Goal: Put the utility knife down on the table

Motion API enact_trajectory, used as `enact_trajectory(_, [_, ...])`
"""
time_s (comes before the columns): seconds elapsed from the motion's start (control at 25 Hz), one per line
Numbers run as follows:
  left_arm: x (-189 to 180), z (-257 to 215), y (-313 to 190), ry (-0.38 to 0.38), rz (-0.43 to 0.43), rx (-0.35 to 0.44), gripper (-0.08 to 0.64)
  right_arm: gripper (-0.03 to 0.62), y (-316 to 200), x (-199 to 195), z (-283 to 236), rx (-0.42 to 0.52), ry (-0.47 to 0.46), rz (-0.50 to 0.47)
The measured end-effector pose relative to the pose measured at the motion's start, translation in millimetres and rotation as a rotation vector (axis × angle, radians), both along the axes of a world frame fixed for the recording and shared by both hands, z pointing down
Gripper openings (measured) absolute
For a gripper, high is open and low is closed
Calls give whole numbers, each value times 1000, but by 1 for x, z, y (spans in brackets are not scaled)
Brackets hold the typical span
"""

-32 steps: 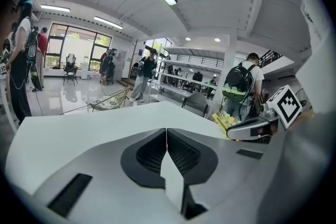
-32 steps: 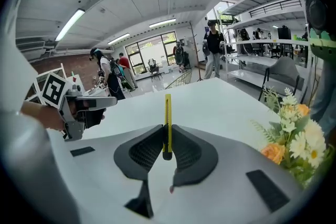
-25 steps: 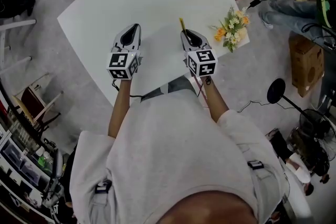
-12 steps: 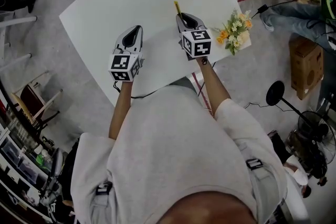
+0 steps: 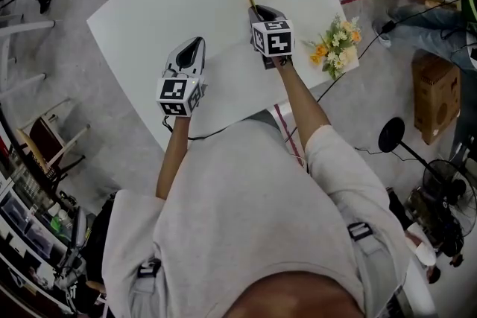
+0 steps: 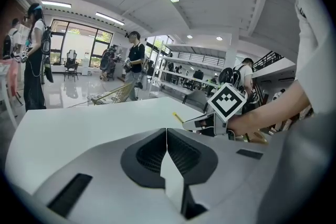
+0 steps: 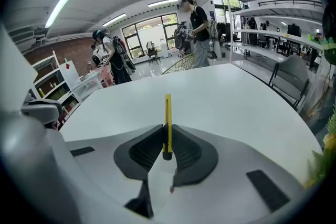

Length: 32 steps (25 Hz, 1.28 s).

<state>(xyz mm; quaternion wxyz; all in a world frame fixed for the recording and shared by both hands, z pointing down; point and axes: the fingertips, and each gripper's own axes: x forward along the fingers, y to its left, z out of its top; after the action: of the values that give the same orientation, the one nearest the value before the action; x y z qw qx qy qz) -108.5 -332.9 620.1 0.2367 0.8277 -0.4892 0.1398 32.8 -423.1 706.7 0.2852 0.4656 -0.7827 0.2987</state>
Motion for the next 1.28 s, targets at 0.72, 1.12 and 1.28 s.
enact_trajectory(0.72, [-4,-1,-1,1,-7,2,21,97,0,2,25,-83,60,-32])
enact_trajectory(1.12, [-3,-4,1,-1,-2,12,21,144,4,9,4,-2,53,-26])
enact_trajectory(1.28, [-3,-9,0,-2,2,24,21,113,7,9,-21,69,35,-17])
